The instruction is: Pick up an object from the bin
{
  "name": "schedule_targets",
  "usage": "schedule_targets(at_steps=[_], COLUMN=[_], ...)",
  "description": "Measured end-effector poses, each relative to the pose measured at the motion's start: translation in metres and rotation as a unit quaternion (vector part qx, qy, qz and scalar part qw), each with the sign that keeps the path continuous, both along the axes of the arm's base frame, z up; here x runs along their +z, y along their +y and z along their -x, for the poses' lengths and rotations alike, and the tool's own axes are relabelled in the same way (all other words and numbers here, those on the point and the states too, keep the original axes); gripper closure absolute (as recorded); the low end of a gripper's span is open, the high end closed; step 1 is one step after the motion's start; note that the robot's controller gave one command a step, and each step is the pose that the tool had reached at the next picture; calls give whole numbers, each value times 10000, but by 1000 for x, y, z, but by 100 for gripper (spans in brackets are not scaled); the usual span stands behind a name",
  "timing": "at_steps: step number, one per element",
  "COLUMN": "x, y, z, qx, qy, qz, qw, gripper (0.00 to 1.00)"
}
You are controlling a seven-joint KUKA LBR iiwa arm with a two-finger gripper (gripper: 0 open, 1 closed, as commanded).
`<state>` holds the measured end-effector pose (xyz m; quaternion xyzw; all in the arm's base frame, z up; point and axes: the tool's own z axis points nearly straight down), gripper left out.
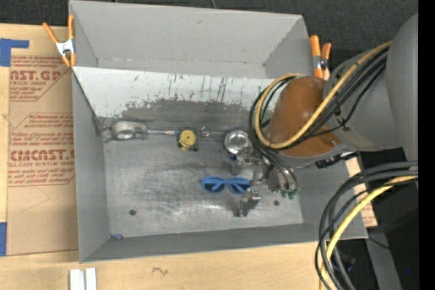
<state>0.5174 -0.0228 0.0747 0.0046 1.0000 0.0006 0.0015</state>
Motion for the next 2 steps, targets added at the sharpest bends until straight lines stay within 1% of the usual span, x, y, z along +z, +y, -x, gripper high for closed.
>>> schedule_targets(at_steps=[1,2], x=[2,149], y=[0,33], z=[0,28], qx=[10,178], qy=[30,-28], qz=[3,0], qw=[10000,9998], gripper=[100,100])
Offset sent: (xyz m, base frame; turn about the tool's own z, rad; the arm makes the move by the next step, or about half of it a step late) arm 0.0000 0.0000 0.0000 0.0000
